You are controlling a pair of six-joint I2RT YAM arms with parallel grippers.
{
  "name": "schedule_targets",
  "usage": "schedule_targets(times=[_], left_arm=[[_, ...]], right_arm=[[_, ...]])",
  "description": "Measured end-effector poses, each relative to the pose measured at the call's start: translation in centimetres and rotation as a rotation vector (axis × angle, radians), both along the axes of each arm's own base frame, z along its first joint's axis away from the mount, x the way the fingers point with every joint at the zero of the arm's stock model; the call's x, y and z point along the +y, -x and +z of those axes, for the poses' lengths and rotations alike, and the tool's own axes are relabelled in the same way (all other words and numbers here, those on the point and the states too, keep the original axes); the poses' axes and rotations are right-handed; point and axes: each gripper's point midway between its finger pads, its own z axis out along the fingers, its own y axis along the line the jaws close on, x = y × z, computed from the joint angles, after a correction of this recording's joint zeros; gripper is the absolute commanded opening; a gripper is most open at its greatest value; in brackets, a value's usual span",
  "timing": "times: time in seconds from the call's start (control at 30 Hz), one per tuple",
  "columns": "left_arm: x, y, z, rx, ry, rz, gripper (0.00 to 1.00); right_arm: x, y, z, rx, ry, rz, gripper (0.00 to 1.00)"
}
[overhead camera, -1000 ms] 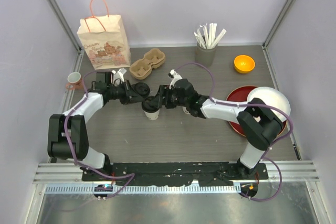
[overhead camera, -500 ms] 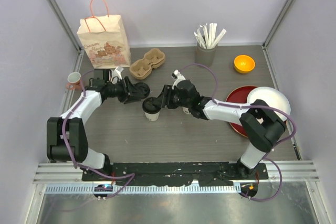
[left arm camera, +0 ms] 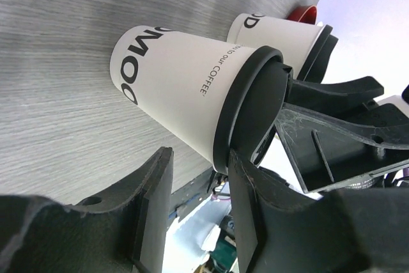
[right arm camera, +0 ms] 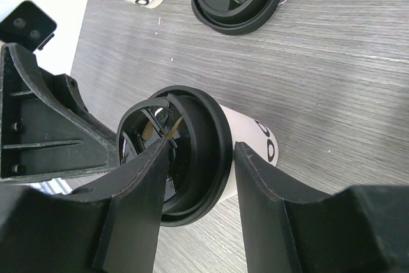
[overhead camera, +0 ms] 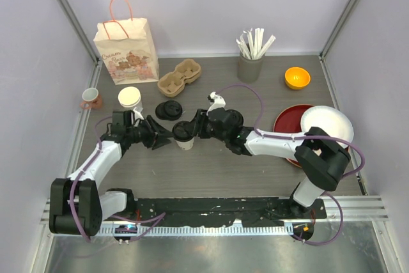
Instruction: Pack the takeout coffee
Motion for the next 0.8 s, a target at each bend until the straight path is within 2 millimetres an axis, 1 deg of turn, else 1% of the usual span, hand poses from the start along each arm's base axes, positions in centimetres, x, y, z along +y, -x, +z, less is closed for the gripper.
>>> schedule_targets(times=[0.1,0.2,0.23,0.3,0.33,0.43,0.63,0.8], left_arm=[[-0.2,-0.4,0.1,-0.006,0.015,0.023,0.4],[-0.2,-0.7,0.2,-0.01,0.031,0.038,0.32],[-0.3,-0.8,0.2,-0.013,0.033,0.04,0.25],[-0.4,-1.0,0.5,-0.024,0.05,0.042,0.16],[-0.5,-1.2,0.6,-0.03,0.054,0.043,0.08],[-0.8,-1.5,0.8,-0.066,0.07,0.035,0.01],[-1.4,-1.4,0.5,-0.115,0.087,0.021,0.0],[-1.3,-1.6,0.0,-0.168,0.058,-0.005,0.0]], right_arm=[[-0.1,-0.2,0.0,-0.009,0.006,-0.034,0.49],[-0.2,-0.3,0.0,-0.014,0.009,-0.054,0.48],[-0.2,-0.3,0.0,-0.016,0.01,-0.061,0.48],[-0.2,-0.3,0.0,-0.016,0.009,-0.071,0.47],[-0.2,-0.3,0.0,-0.016,0.006,-0.077,0.46],[-0.5,-0.4,-0.1,-0.018,-0.012,-0.1,0.45],[-1.4,-0.1,-0.1,-0.026,-0.026,-0.119,0.44],[-1.7,0.1,-0.2,-0.035,-0.054,-0.126,0.43]])
